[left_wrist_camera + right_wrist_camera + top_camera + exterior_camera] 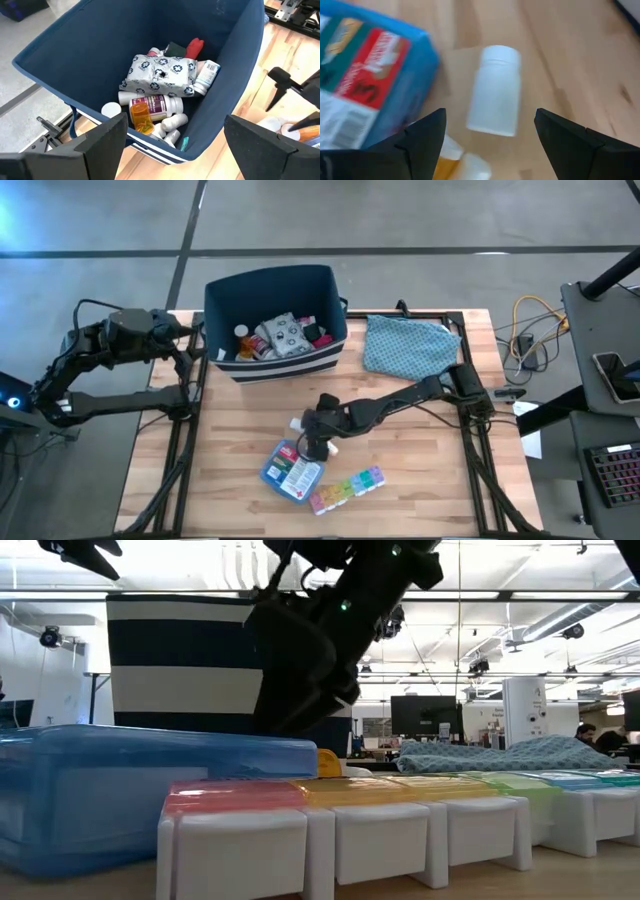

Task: Pick & place medical supplies in basket/bin
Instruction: Put the white pill bottle into the blue bin

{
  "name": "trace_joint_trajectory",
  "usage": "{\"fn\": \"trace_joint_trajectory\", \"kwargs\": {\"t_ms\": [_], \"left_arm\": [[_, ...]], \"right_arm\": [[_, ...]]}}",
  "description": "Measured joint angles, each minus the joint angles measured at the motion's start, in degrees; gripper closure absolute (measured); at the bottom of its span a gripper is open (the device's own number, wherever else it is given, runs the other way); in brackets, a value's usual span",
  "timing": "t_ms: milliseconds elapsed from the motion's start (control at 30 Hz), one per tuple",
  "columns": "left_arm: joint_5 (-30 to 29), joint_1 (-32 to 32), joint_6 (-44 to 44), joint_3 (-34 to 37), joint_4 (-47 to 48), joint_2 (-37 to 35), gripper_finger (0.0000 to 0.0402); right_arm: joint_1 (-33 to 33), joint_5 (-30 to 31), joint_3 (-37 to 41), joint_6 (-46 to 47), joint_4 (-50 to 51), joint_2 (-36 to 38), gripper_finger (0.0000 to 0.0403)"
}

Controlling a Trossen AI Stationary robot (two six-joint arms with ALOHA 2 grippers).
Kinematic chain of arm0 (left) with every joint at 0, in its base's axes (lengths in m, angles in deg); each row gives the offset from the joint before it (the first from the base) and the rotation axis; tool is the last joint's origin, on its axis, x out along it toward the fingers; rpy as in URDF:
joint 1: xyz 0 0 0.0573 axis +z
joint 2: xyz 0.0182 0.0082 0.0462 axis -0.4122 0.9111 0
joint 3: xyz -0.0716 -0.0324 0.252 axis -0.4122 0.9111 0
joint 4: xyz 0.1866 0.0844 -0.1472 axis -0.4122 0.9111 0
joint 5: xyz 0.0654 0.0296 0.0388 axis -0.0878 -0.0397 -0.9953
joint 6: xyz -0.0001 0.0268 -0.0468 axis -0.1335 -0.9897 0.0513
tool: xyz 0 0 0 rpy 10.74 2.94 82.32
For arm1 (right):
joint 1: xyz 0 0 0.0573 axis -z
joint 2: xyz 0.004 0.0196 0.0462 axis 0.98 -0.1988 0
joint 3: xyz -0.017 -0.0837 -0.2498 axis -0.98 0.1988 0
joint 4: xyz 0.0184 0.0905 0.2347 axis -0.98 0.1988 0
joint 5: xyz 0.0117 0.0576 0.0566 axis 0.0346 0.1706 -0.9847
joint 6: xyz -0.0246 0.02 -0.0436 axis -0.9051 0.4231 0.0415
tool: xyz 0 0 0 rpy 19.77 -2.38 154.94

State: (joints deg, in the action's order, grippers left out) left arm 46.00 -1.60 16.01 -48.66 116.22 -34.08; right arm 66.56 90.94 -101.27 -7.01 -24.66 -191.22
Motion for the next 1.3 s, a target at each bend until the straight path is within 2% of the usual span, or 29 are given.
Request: {"fn": "trace_joint_trajectory", "kwargs": {"t_ms": [233,433,600,933,1300], "left_arm": [[0.0,-0.01,-0.02,0.32,-0.01,0.02,0.0093],[-0.02,0.0,-3.13,1.19,0.01,0.02,0.0093],[0.0,0.0,-3.72,1.49,-0.02,0.02,0.0093],[-0.02,-0.01,-3.69,1.49,-0.02,0.02,0.0093],[-0.04,0.0,-3.67,1.49,-0.02,0.02,0.0093]], "right_arm": [[-0.02,0.63,2.01,5.53,-1.54,0.0,0.0103],[0.12,3.66,3.17,5.88,-4.63,0.0,0.0102],[0.83,3.16,5.12,7.39,-7.51,0.0,0.0101],[0.83,1.0,8.9,7.14,-15.12,0.0,0.0101],[0.96,0.65,10.09,3.06,-14.88,-0.02,0.0101]]}}
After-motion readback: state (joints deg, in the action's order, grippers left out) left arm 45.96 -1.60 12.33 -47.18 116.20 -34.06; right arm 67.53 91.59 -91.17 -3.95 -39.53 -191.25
